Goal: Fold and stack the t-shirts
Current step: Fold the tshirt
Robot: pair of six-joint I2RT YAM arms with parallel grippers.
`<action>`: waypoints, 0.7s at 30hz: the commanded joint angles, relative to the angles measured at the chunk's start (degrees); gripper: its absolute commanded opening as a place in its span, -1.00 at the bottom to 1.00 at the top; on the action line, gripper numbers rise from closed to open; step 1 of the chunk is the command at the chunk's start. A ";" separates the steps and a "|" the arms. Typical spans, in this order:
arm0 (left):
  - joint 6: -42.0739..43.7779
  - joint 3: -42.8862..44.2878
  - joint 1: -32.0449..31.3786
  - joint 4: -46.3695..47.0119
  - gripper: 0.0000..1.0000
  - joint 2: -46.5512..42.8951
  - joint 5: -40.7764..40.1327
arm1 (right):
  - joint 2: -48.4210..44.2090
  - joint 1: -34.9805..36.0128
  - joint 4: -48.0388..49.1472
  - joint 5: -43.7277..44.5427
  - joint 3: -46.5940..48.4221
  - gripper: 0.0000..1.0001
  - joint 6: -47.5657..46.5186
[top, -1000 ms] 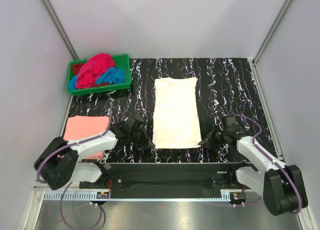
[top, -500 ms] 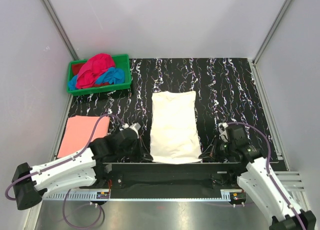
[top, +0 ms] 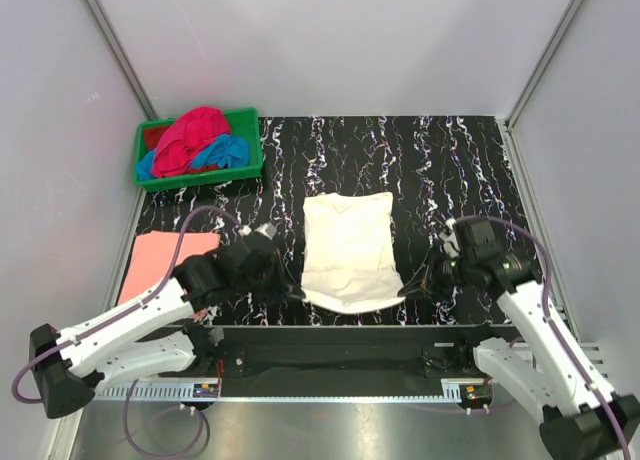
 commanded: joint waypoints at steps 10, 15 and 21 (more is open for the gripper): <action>17.51 18.25 21.29 3.04 -1.00 18.14 11.47 | 23.78 -3.99 6.22 -1.60 20.62 -1.00 -8.14; 20.95 25.29 26.47 3.83 -1.00 26.85 15.52 | 32.55 -9.96 6.22 -5.46 26.08 -1.00 -11.92; 22.97 33.47 30.51 4.71 -1.00 36.96 18.60 | 44.52 -12.79 7.72 -8.81 33.99 -1.00 -14.91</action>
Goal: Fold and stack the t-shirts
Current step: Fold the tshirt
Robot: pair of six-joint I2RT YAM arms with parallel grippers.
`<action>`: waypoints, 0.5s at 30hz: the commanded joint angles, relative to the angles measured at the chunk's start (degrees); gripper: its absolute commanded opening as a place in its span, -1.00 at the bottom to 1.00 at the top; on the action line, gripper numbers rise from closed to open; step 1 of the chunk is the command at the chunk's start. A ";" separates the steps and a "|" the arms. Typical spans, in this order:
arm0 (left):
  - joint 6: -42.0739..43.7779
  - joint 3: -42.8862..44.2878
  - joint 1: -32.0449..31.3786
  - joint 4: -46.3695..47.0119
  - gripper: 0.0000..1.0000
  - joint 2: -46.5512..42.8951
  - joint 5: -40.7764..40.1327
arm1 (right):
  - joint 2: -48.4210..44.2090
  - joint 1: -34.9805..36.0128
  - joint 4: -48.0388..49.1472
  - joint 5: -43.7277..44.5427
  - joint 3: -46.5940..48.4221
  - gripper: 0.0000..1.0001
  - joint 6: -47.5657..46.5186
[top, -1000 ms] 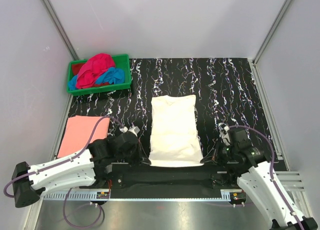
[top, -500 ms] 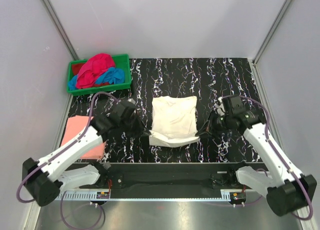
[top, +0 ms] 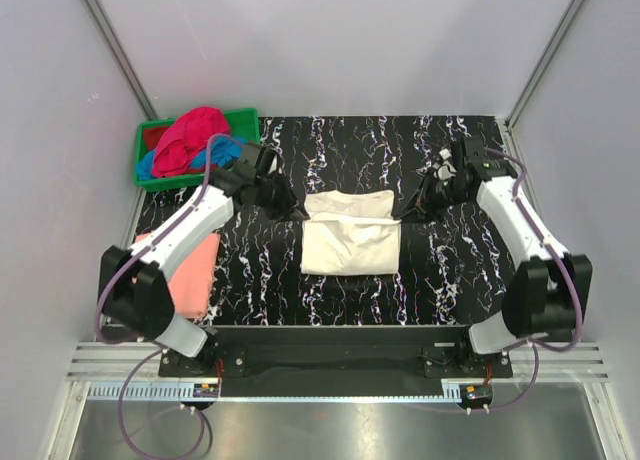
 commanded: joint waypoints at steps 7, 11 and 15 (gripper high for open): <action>4.58 15.00 5.40 4.21 -1.00 16.99 6.41 | 20.45 -3.18 8.15 -5.54 14.07 -1.00 -2.52; 5.46 22.57 7.25 4.13 -1.00 25.86 6.76 | 30.56 -3.62 10.44 -5.28 21.91 -0.90 -3.83; 8.35 32.21 8.91 5.53 -0.72 34.64 1.67 | 41.65 -5.11 14.04 -5.64 32.53 -0.44 -4.89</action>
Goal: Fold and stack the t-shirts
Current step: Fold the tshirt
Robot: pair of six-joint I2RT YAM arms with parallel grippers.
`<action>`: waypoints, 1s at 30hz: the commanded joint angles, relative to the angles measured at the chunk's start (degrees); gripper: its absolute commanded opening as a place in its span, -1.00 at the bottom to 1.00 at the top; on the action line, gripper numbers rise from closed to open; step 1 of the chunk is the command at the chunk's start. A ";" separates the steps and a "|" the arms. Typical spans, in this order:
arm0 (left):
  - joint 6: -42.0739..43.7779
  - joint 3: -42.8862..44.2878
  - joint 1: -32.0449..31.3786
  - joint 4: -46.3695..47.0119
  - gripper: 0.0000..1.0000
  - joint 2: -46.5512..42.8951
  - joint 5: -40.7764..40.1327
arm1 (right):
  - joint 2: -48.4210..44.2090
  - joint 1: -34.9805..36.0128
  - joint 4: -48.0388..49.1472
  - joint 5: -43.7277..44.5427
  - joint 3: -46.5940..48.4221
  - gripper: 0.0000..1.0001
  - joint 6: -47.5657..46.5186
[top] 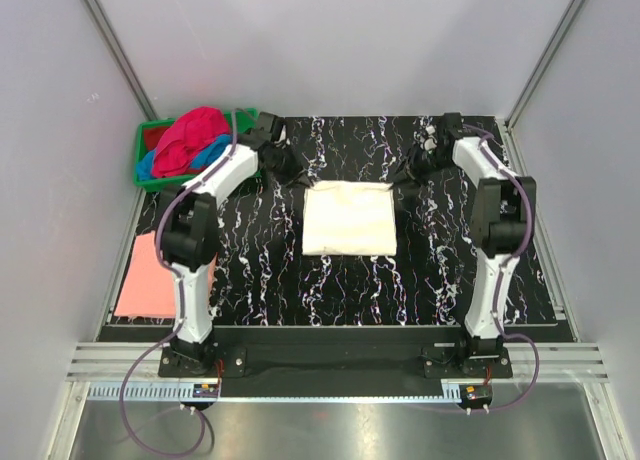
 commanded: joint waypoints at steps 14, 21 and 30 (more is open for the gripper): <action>10.87 3.81 1.63 11.55 0.20 -6.45 1.22 | 0.36 -1.76 2.79 3.18 8.32 0.08 -9.02; 15.17 -4.46 -0.84 13.57 0.30 -7.33 3.87 | 4.20 -0.70 3.86 3.44 7.59 0.11 -14.19; 27.64 2.98 -0.84 5.85 0.52 0.48 -2.72 | 9.39 0.44 3.15 3.35 9.28 0.25 -18.95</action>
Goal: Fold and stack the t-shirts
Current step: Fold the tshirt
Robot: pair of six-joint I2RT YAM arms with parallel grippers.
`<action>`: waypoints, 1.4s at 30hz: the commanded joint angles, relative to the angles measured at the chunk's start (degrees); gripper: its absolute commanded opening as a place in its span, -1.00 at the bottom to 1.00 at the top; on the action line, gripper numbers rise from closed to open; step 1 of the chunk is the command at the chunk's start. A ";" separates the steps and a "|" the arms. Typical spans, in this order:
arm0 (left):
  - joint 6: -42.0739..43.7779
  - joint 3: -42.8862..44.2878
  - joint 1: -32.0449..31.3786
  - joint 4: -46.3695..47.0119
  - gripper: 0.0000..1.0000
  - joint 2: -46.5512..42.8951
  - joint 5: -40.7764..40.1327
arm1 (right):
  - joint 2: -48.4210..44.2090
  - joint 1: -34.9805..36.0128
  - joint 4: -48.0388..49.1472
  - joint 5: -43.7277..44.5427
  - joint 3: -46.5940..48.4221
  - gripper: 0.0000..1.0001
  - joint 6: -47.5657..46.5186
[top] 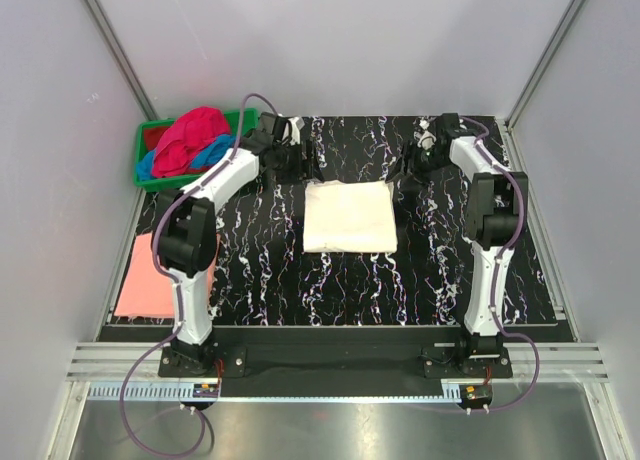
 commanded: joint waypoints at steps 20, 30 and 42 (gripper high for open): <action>12.61 8.64 0.87 -3.47 0.74 9.60 -4.05 | 9.57 2.79 -0.70 5.70 8.80 0.15 -7.34; 10.68 10.31 1.31 1.46 0.88 14.61 -4.47 | 18.71 2.79 -6.85 6.93 20.59 -0.81 -8.92; 5.85 2.41 1.75 6.28 0.84 4.34 -7.22 | 16.97 2.79 -12.64 12.98 27.00 0.07 -8.75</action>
